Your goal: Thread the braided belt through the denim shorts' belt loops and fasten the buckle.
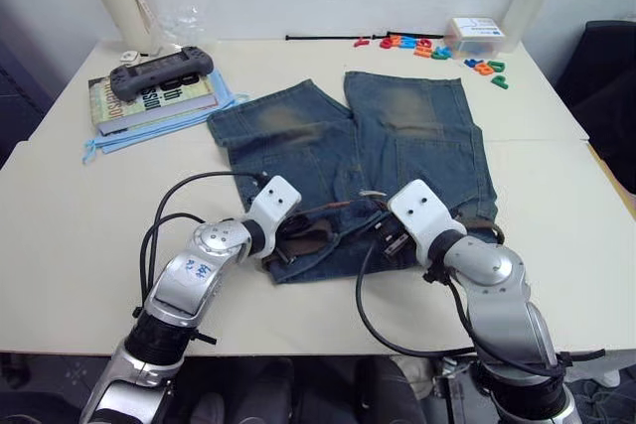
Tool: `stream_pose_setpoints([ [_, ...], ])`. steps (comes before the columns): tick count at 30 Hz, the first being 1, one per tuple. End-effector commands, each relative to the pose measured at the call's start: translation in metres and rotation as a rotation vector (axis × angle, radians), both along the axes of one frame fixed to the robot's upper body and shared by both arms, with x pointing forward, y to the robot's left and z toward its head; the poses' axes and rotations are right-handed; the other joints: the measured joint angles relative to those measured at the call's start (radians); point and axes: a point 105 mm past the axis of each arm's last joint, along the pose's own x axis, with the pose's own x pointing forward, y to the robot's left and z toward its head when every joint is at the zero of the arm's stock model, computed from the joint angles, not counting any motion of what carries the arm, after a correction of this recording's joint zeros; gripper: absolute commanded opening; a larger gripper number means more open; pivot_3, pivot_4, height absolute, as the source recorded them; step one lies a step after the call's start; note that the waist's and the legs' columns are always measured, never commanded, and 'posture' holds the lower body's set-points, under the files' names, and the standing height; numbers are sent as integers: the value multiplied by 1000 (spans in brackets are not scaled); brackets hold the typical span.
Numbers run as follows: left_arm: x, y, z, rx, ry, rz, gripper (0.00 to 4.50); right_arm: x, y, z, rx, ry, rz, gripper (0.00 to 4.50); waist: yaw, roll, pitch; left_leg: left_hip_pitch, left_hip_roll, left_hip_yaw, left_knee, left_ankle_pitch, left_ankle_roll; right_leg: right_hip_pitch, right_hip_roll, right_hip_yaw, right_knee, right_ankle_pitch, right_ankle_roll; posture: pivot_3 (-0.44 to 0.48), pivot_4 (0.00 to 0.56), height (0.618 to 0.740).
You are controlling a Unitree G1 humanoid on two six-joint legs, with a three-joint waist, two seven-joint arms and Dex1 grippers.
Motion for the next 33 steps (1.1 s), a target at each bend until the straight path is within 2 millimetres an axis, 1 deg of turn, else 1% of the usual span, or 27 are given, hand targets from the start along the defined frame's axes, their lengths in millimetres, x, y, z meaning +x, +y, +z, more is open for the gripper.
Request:
stream_pose_setpoints([
  [1, 0, -6, -15, 13, 61, 26, 0, -5, 10, 19, 48, -59, 32, 120, 1, 0, 0, 0, 0, 0, 0, 0, 0, 0, 0, 0, 0, 0, 0, 0, 150, 654],
  [5, 3, -16, -12, -49, 79, 40, 0, -7, 14, 21, 64, -49, 38, 120, 3, 0, 0, 0, -1, 0, 0, 0, 0, 0, 0, 0, 0, 0, 1, 0, 150, 654],
  [10, 6, -28, -9, -107, 89, 59, 0, -9, 17, 18, 65, -31, 45, 120, 4, 0, 0, 0, -2, 0, 0, 1, 1, 1, -1, 0, 0, 1, 1, 0, 150, 654],
  [15, 7, -34, -8, -113, 87, 56, 0, -10, 18, 18, 63, -25, 51, 120, 3, 0, 0, 0, -2, -1, 0, 1, 1, 1, -1, 0, 0, 1, 1, 0, 150, 654],
  [24, 4, -53, -6, -109, 76, -10, 0, -12, 22, 17, 46, -12, 82, 120, 4, 0, 0, 0, -2, -1, 0, 1, 1, 1, -1, -1, -1, 1, 1, 0, 150, 654],
  [26, 3, -58, -5, -117, 77, -25, 0, -12, 23, 16, 28, -11, 92, 120, 5, 0, 0, 0, -2, -1, 0, 1, 1, 1, -1, -1, -1, 1, 1, 0, 150, 654],
  [28, -1, -67, -2, -135, 76, -72, 0, -12, 24, 14, -5, -10, 98, 120, 5, 0, 0, 0, -2, -1, 0, 1, 1, 1, -2, -1, -1, 1, 1, 0, 150, 654],
  [31, -6, -75, 0, -129, 62, -120, 0, -12, 22, 10, -82, -13, 109, 120, 5, 0, 0, -1, -2, -1, 0, 1, 1, 1, -2, -1, -2, 1, 1, 0, 150, 654],
  [33, -8, -82, 4, -153, 58, -147, 0, -12, 21, 6, -189, -27, 126, 120, 4, 0, 0, -1, -2, -1, 0, 1, 1, 1, -2, -1, -2, 1, 1, 0, 150, 654],
])
